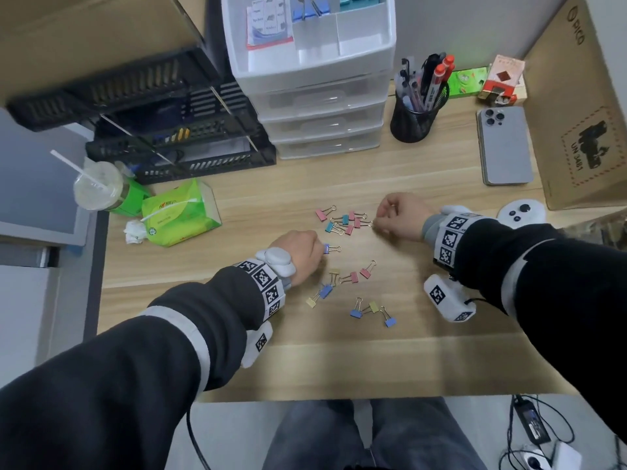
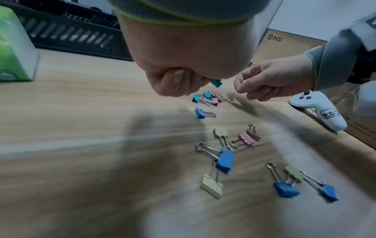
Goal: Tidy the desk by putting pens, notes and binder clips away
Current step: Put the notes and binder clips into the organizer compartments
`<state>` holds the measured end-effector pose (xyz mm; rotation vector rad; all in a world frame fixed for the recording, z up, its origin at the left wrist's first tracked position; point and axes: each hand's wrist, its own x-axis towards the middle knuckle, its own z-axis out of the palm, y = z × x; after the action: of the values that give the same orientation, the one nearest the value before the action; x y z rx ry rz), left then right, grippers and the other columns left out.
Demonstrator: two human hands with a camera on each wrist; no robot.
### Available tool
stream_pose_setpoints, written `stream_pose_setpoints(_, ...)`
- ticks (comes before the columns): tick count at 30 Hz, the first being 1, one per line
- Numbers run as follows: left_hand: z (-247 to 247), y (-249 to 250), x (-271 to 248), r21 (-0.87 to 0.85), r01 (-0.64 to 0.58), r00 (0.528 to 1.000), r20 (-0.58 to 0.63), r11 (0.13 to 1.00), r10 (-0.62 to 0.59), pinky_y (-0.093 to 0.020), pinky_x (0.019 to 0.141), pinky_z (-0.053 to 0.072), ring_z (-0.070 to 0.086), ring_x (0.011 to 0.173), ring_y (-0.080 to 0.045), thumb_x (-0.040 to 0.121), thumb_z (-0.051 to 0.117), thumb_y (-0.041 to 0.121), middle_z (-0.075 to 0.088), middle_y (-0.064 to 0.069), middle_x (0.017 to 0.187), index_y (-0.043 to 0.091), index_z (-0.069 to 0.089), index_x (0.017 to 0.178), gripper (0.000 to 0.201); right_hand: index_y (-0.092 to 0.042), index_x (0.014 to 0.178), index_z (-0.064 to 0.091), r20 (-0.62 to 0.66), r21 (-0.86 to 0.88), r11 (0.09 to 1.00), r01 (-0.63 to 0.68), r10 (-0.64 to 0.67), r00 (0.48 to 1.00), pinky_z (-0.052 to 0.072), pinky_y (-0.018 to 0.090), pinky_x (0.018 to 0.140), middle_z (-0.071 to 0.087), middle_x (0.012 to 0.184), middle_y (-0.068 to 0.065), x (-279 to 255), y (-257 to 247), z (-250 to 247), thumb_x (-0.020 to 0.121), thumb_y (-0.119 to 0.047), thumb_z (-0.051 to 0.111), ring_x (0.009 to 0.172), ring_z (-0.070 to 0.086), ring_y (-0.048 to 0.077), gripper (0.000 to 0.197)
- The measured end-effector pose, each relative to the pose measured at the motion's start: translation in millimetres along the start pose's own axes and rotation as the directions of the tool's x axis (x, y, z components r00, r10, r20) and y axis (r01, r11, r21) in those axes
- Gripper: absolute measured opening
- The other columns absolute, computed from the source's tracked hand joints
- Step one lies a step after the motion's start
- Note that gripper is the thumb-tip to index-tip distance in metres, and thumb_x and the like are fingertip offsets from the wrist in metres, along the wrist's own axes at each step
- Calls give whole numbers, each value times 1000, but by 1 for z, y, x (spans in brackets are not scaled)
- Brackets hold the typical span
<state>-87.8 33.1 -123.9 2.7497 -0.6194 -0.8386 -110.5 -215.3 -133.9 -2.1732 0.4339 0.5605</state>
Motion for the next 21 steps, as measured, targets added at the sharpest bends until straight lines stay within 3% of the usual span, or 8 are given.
stream_pose_setpoints(4,-3,-23,11,-19,-13,999,-40,1000,13,-35,61,41,55,67,-27,99,42,50,57,-1,70,14,54,78,44,-22,95,64,-3,-221,962,160,-165,986,35,25,55,53,68,-8,17,-22,19,81,-30,76,65,51,12,20)
stream_pose_setpoints(7,-4,-34,21,-4,-20,998,-60,1000,20,-34,64,42,57,73,-29,98,49,45,60,-4,78,14,58,90,33,-24,104,64,20,-315,928,196,-200,980,41,26,67,59,81,-7,32,-35,32,78,-32,76,82,59,19,29)
stream_pose_setpoints(10,-1,-36,29,-5,-26,998,-56,1000,26,-35,66,45,60,76,-31,98,51,37,66,-9,84,12,59,99,26,-22,107,66,58,-363,907,212,-205,977,45,26,72,63,87,-6,39,-37,40,79,-31,75,85,60,18,31)
stream_pose_setpoints(15,-2,-30,50,-11,-38,999,18,999,38,-36,78,50,64,88,-28,100,48,28,71,-8,98,12,67,102,25,-26,89,66,98,-373,908,190,-165,981,39,24,66,58,77,-9,51,-42,43,77,-28,76,82,62,20,16)
stream_pose_setpoints(21,-9,-14,64,103,-142,989,58,984,137,-37,67,48,57,76,-31,99,43,40,67,-9,87,14,61,94,32,-23,76,56,269,-319,927,200,-113,956,47,28,64,63,77,-4,54,-47,40,78,-22,68,75,60,19,12)
